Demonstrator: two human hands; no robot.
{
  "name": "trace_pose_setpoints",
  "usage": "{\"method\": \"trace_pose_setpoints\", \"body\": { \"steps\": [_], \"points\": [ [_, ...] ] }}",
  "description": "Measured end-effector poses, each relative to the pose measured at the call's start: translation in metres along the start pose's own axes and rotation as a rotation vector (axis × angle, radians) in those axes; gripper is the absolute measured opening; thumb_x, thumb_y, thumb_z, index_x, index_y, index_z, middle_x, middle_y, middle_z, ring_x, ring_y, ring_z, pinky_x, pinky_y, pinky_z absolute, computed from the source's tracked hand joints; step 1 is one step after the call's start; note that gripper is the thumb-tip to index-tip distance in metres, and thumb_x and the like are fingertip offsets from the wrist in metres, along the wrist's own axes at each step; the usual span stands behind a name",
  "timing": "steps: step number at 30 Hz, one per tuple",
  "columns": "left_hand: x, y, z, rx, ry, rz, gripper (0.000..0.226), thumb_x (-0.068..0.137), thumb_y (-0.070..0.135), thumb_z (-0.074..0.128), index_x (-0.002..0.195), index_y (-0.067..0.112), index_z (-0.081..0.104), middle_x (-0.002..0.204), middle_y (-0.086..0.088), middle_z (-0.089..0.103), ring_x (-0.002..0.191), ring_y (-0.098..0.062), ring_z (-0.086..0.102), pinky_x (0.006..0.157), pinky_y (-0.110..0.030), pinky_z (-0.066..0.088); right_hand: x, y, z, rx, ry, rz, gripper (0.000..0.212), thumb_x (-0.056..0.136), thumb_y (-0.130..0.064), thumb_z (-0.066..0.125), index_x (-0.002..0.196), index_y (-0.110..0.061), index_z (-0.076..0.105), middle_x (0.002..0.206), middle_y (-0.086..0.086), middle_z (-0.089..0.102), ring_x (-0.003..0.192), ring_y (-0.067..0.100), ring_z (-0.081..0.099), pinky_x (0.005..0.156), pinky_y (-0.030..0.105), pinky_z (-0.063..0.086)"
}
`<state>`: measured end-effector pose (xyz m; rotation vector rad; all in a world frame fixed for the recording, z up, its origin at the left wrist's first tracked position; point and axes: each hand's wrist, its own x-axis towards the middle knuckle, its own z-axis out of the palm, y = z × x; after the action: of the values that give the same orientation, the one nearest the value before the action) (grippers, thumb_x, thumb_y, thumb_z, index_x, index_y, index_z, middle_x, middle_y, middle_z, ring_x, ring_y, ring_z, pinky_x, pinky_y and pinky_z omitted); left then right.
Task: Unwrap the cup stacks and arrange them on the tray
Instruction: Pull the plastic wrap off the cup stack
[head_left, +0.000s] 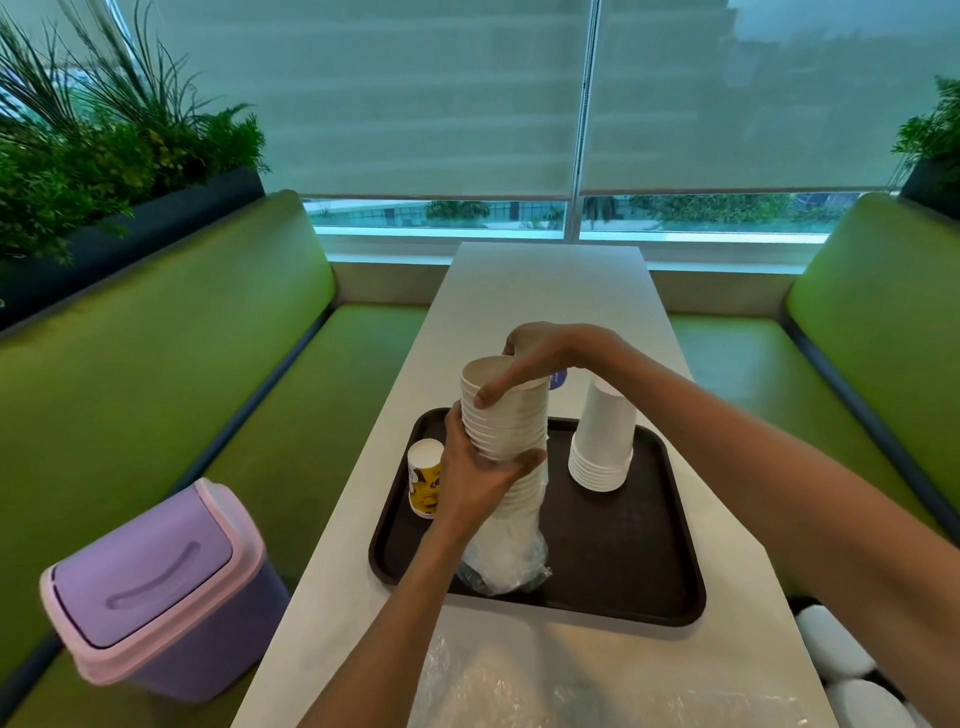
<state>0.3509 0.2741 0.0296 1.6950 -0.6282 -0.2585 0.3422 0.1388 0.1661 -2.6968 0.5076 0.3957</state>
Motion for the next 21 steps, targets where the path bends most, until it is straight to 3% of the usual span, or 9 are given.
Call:
{"method": "trace_pose_setpoints", "body": {
  "steps": [6, 9, 11, 14, 17, 21],
  "points": [
    [0.001, -0.002, 0.000, 0.005, -0.003, 0.016, 0.096, 0.061, 0.024, 0.089, 0.137, 0.020, 0.030, 0.114, 0.015, 0.048, 0.101, -0.004, 0.050, 0.071, 0.002, 0.040, -0.002, -0.005, -0.010, 0.051, -0.020, 0.009, 0.078, 0.077, -0.057, 0.069, 0.132, -0.005, 0.052, 0.131, 0.008, 0.056, 0.109, 0.026, 0.057, 0.092, 0.036, 0.052],
    [0.002, -0.003, 0.000, 0.019, -0.003, 0.019, 0.095, 0.061, 0.023, 0.089, 0.136, 0.021, 0.031, 0.110, 0.021, 0.048, 0.097, 0.002, 0.051, 0.070, 0.003, 0.039, -0.012, -0.007, -0.020, 0.090, 0.050, -0.023, 0.074, 0.083, -0.050, 0.066, 0.141, -0.012, 0.040, 0.143, 0.008, 0.043, 0.125, 0.029, 0.047, 0.094, 0.036, 0.047],
    [0.003, -0.003, -0.002, 0.033, 0.002, 0.005, 0.097, 0.061, 0.024, 0.089, 0.137, 0.018, 0.030, 0.115, 0.015, 0.049, 0.100, -0.004, 0.050, 0.068, 0.001, 0.039, -0.024, -0.007, -0.032, 0.139, 0.097, -0.045, 0.074, 0.084, -0.047, 0.066, 0.144, -0.020, 0.033, 0.148, 0.007, 0.036, 0.128, 0.029, 0.043, 0.095, 0.037, 0.045],
    [0.003, -0.003, -0.004, 0.045, 0.001, -0.004, 0.099, 0.062, 0.026, 0.088, 0.140, 0.018, 0.028, 0.121, 0.010, 0.047, 0.105, -0.008, 0.048, 0.072, -0.002, 0.037, -0.043, 0.000, -0.050, 0.156, 0.128, -0.036, 0.072, 0.084, -0.044, 0.067, 0.143, -0.022, 0.031, 0.139, 0.005, 0.041, 0.113, 0.025, 0.048, 0.091, 0.034, 0.047],
    [0.002, -0.001, -0.006, 0.048, 0.014, -0.017, 0.100, 0.062, 0.027, 0.088, 0.141, 0.018, 0.028, 0.123, 0.009, 0.046, 0.107, -0.009, 0.047, 0.084, -0.017, 0.039, -0.057, 0.015, -0.060, 0.164, 0.102, 0.016, 0.074, 0.084, -0.040, 0.069, 0.143, -0.022, 0.028, 0.122, 0.000, 0.040, 0.107, 0.021, 0.047, 0.094, 0.036, 0.047],
    [0.001, 0.000, -0.008, 0.044, 0.019, -0.025, 0.094, 0.062, 0.025, 0.089, 0.137, 0.018, 0.032, 0.119, 0.010, 0.049, 0.104, -0.007, 0.050, 0.080, -0.013, 0.038, -0.068, 0.037, -0.060, 0.087, 0.005, 0.088, 0.073, 0.084, -0.033, 0.070, 0.143, -0.020, 0.030, 0.122, 0.004, 0.043, 0.109, 0.025, 0.049, 0.087, 0.034, 0.044]
  ]
}}
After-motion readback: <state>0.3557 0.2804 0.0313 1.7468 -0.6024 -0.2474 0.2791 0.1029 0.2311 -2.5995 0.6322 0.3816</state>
